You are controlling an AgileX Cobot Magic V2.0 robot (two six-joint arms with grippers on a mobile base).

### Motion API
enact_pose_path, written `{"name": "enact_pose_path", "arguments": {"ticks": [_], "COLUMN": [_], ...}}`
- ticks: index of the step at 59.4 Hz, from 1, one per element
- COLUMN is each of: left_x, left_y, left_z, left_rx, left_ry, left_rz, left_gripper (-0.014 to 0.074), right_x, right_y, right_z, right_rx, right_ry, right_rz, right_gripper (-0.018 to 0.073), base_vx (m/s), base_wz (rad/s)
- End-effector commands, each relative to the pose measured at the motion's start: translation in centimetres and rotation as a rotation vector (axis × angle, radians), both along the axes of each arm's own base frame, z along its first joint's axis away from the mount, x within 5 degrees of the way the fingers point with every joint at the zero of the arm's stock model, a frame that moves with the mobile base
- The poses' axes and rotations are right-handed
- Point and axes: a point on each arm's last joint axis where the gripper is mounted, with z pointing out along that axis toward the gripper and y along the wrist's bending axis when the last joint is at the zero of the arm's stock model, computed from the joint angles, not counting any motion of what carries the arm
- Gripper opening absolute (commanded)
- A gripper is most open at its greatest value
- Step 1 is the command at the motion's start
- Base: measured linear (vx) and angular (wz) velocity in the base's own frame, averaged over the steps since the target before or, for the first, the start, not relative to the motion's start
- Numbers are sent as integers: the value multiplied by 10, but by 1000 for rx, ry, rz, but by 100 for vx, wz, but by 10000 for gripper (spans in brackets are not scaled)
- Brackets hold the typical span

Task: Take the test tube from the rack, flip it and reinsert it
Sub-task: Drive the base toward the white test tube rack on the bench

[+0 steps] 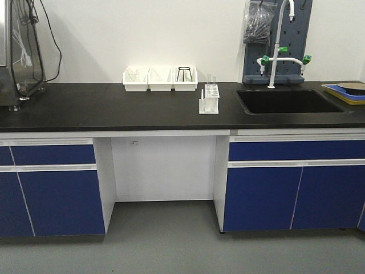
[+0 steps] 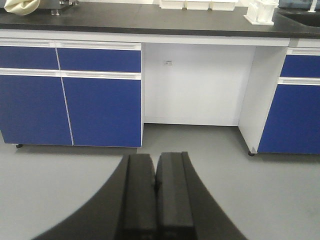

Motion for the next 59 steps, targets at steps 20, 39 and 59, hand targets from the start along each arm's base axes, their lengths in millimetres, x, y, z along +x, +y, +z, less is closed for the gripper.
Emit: {"name": "enact_pose_path", "arguments": {"ticks": [20, 39, 59], "left_x": [1, 1, 1], "left_y": [-1, -1, -1], "left_z": [7, 7, 7], "left_rx": [-1, -1, -1], "left_ry": [-93, -93, -93], "left_rz": [-8, -8, -8], "left_gripper": [-6, -6, -6], "right_x": [0, 0, 0], "right_y": [-1, -1, -1], "right_z": [8, 8, 8], "right_rx": [-5, -5, -5], "right_ry": [-90, -90, -90], "right_rz": [-7, -7, -7], "right_gripper": [-8, -8, -8], "base_vx": [0, 1, 14], "base_wz": [0, 0, -1]}}
